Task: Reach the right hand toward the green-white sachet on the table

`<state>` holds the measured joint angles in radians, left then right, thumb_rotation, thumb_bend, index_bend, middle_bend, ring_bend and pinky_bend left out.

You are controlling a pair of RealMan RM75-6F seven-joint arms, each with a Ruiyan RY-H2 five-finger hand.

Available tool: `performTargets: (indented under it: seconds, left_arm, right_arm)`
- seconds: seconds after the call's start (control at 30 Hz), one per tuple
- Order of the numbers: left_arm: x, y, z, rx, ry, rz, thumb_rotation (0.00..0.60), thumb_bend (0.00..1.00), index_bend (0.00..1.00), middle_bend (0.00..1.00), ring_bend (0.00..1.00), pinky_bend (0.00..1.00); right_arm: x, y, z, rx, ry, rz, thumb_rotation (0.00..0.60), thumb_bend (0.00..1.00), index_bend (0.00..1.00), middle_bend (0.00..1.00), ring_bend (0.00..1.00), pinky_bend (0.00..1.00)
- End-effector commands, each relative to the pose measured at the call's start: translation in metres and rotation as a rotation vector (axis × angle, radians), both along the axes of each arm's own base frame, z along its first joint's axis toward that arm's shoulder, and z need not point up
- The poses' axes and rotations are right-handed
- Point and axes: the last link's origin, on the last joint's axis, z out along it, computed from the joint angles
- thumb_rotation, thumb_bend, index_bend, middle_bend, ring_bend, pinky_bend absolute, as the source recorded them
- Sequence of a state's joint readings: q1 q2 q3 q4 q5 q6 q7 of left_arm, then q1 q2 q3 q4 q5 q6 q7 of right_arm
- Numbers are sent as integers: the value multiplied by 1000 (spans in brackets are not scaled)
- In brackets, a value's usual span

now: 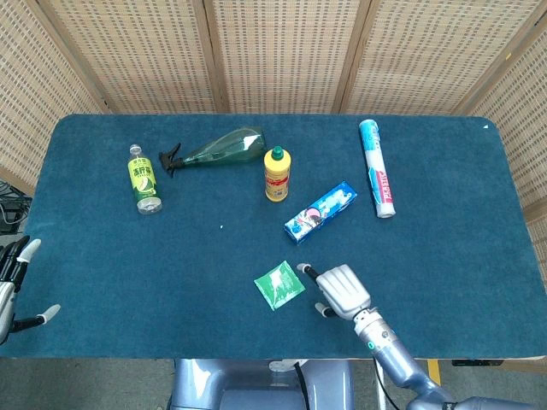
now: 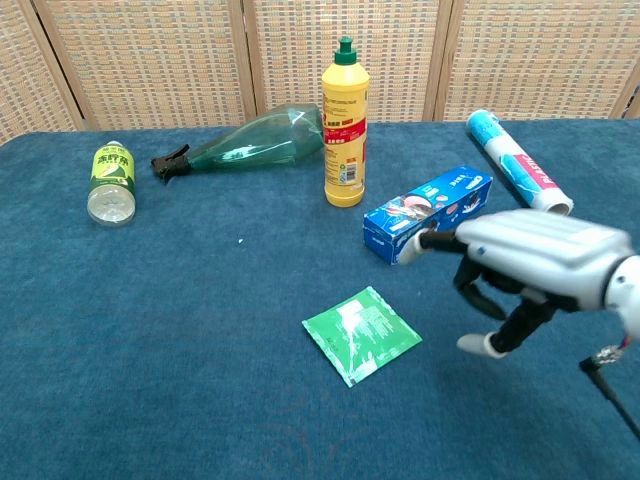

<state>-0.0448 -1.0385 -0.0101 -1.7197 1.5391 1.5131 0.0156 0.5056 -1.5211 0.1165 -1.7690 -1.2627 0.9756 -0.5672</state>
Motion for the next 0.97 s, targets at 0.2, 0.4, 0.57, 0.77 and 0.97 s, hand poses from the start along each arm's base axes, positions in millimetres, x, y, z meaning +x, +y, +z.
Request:
performTargets:
  seconds: [0.2, 0.4, 0.57, 0.77, 0.97]
  left_arm:
    - [1, 1, -2, -10, 1, -5, 584, 41, 0, 0, 0, 0]
    - [2, 0, -1, -6, -3, -6, 584, 41, 0, 0, 0, 0]
    - [1, 0, 0, -5, -5, -3, 584, 41, 0, 0, 0, 0]
    - [1, 0, 1, -1, -9, -4, 583, 41, 0, 0, 0, 0]
    - [2, 0, 0, -5, -7, -7, 583, 41, 0, 0, 0, 0]
  right_arm:
    - [20, 8, -35, 103, 74, 0, 600, 510, 239, 860, 959, 811]
    - [27, 13, -46, 138, 77, -10, 600, 599, 180, 860, 959, 811]
    - [29, 17, -51, 161, 91, -13, 600, 669, 68, 860, 961, 811]
    - [34, 17, -52, 165, 97, -20, 600, 688, 32, 861, 962, 811]
    - [35, 18, -52, 167, 102, -24, 600, 688, 33, 861, 961, 811]
